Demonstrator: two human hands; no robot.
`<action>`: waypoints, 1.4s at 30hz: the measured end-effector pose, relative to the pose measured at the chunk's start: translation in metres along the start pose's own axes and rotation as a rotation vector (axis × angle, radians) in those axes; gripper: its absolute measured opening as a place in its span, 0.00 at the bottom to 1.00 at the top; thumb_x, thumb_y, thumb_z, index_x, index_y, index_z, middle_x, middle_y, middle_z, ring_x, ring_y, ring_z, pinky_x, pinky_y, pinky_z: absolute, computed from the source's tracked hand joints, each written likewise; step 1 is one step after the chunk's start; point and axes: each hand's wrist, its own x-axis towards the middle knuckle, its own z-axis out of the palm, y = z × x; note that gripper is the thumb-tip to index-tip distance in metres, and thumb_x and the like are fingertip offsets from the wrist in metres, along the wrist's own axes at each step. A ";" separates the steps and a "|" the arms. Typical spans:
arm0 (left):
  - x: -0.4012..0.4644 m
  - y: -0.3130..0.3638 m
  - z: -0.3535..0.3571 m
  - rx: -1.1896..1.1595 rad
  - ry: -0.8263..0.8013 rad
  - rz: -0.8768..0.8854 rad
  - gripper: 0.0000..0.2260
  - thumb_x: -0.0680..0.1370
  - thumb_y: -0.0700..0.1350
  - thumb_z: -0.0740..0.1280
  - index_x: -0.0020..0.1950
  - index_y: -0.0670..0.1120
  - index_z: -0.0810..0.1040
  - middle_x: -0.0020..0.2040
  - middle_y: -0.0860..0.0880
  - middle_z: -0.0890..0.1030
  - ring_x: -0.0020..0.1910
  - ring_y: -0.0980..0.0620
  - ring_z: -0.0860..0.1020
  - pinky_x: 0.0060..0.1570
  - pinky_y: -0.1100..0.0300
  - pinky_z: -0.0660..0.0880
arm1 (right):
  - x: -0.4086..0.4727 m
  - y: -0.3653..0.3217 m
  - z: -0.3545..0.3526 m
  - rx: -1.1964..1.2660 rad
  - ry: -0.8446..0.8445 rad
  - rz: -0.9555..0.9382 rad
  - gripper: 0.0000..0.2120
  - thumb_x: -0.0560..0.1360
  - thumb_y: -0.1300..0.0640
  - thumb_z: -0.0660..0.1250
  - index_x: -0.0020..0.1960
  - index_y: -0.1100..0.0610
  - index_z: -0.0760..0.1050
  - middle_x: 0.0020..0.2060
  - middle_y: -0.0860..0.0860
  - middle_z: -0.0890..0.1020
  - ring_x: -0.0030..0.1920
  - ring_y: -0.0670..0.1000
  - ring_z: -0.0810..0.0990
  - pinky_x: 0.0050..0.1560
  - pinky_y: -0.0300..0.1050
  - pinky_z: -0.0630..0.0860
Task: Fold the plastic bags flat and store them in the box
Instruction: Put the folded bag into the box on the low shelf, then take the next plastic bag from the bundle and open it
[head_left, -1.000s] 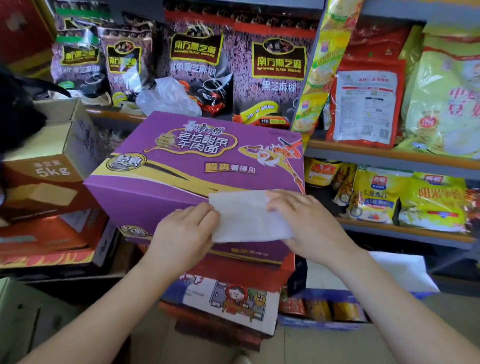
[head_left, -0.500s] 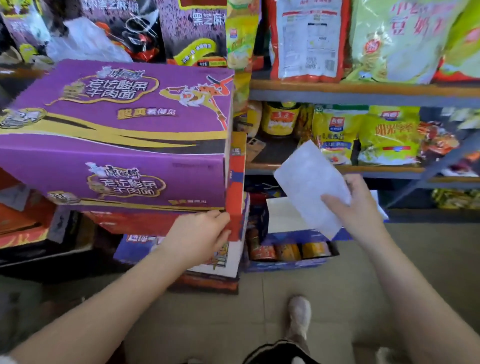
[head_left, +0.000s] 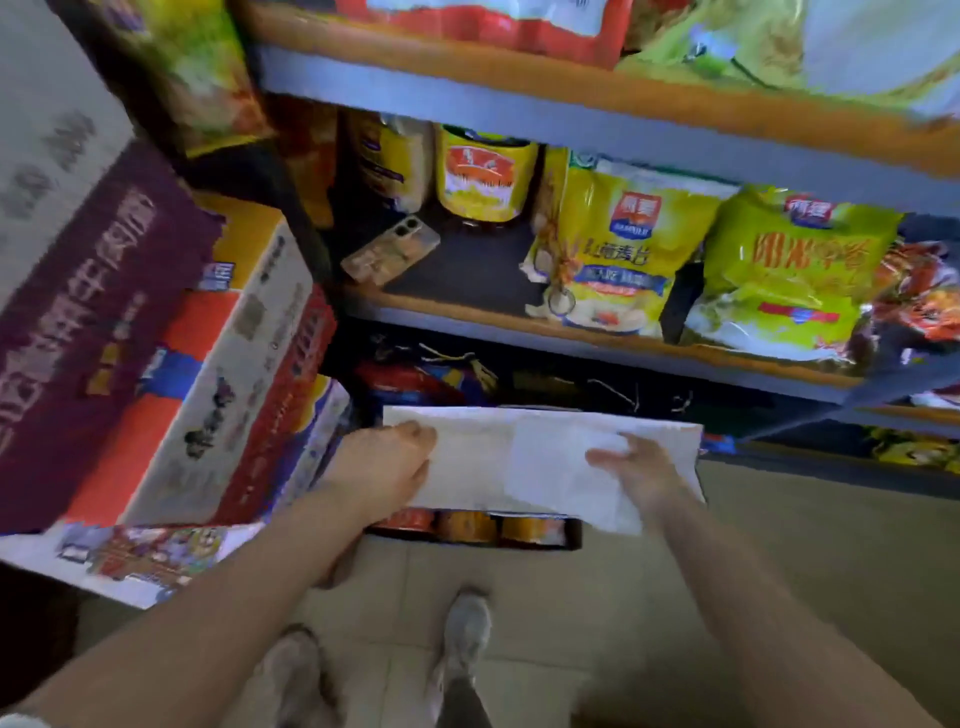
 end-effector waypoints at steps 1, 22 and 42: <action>0.013 0.002 0.009 -0.013 0.010 -0.013 0.12 0.80 0.48 0.54 0.60 0.45 0.68 0.58 0.46 0.74 0.53 0.45 0.76 0.45 0.54 0.72 | 0.022 0.011 0.005 -0.022 -0.066 0.057 0.07 0.72 0.66 0.69 0.47 0.57 0.75 0.43 0.56 0.80 0.37 0.51 0.79 0.37 0.45 0.74; 0.076 -0.008 0.061 -0.123 0.087 -0.155 0.14 0.80 0.49 0.55 0.65 0.50 0.69 0.63 0.52 0.74 0.55 0.49 0.76 0.43 0.59 0.71 | 0.154 0.057 0.055 -0.596 -0.139 0.027 0.14 0.75 0.55 0.65 0.59 0.60 0.74 0.54 0.58 0.80 0.52 0.57 0.80 0.51 0.47 0.74; -0.220 -0.142 -0.227 -0.042 0.942 -0.139 0.17 0.72 0.56 0.54 0.47 0.48 0.76 0.36 0.49 0.80 0.31 0.44 0.80 0.25 0.55 0.75 | -0.238 -0.271 0.179 -0.676 -0.288 -1.168 0.11 0.79 0.52 0.60 0.56 0.54 0.77 0.47 0.46 0.80 0.45 0.44 0.78 0.44 0.35 0.73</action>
